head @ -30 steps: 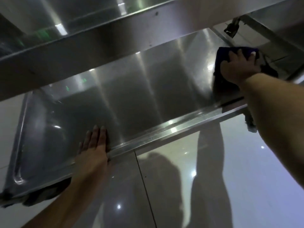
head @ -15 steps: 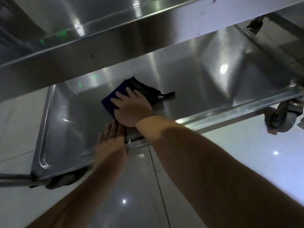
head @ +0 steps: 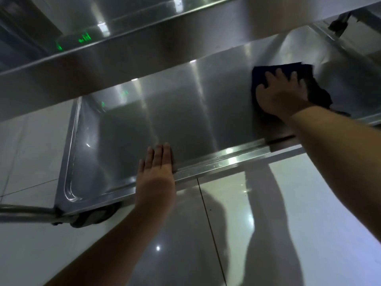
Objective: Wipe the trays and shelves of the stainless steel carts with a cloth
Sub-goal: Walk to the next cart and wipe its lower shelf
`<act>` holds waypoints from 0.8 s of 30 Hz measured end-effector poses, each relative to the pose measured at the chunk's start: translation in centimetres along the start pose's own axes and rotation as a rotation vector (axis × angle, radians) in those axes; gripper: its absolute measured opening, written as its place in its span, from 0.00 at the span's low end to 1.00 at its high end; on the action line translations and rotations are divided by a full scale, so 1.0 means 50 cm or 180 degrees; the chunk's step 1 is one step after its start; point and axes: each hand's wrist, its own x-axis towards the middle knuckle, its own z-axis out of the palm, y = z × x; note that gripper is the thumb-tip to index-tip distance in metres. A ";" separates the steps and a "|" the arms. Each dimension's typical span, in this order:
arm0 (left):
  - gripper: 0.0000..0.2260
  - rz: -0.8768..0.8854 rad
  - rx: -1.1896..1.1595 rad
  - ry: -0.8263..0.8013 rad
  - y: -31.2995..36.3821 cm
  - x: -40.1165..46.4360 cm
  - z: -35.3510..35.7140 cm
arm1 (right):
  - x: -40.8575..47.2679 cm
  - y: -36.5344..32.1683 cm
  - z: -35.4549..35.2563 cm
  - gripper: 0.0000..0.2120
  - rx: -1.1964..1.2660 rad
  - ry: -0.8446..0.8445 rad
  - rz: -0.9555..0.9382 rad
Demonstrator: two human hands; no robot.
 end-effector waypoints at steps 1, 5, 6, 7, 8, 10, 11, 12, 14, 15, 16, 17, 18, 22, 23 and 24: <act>0.40 0.0021 0.0011 0.0020 0.001 0.000 -0.002 | -0.028 -0.028 0.009 0.33 -0.0039 0.0030 -0.0263; 0.43 -0.0121 0.0120 -0.0174 -0.001 0.011 0.002 | -0.194 -0.146 0.067 0.31 -0.0410 -0.0182 -0.1243; 0.45 -0.0173 0.0104 -0.0281 0.000 0.013 0.002 | -0.237 -0.161 0.079 0.31 -0.0468 -0.0304 -0.1463; 0.46 -0.0236 0.0051 -0.0400 0.002 0.012 0.002 | -0.273 -0.166 0.086 0.31 -0.0504 -0.0435 -0.1663; 0.46 -0.0303 0.0004 -0.0441 0.003 0.011 0.001 | -0.295 -0.160 0.087 0.31 -0.0521 -0.0540 -0.1828; 0.46 -0.0379 -0.0016 -0.0475 0.004 0.010 -0.010 | -0.288 -0.128 0.077 0.31 -0.0530 -0.0621 -0.1965; 0.46 -0.0374 -0.0032 -0.0511 0.005 0.011 -0.014 | -0.264 -0.104 0.067 0.30 -0.0543 -0.0603 -0.1897; 0.46 -0.0363 -0.0058 -0.0543 0.007 0.011 -0.017 | -0.232 -0.076 0.053 0.30 -0.0555 -0.0550 -0.1731; 0.47 -0.0361 -0.0095 -0.0566 0.005 0.013 -0.020 | -0.155 -0.003 0.021 0.30 -0.0501 -0.0358 -0.1225; 0.47 -0.0363 -0.0102 -0.0590 0.004 0.014 -0.019 | -0.118 0.042 0.004 0.30 -0.0471 -0.0238 -0.0936; 0.48 -0.0352 -0.0103 -0.0605 0.003 0.015 -0.020 | -0.082 0.093 -0.014 0.30 -0.0450 -0.0125 -0.0647; 0.49 -0.0339 -0.0107 -0.0615 0.003 0.016 -0.021 | -0.052 0.144 -0.032 0.30 -0.0434 -0.0011 -0.0356; 0.49 -0.0329 -0.0110 -0.0621 0.004 0.017 -0.021 | -0.019 0.200 -0.045 0.30 -0.0426 0.0079 -0.0075; 0.49 -0.0304 -0.0067 -0.0638 0.003 0.018 -0.025 | 0.051 0.335 -0.076 0.37 -0.0305 0.0208 0.0486; 0.49 -0.0295 -0.0047 -0.0647 0.001 0.017 -0.024 | 0.054 0.338 -0.077 0.36 -0.0258 0.0159 0.0539; 0.48 -0.0293 -0.0035 -0.0670 -0.001 0.016 -0.024 | 0.054 0.332 -0.076 0.36 -0.0177 0.0128 0.0571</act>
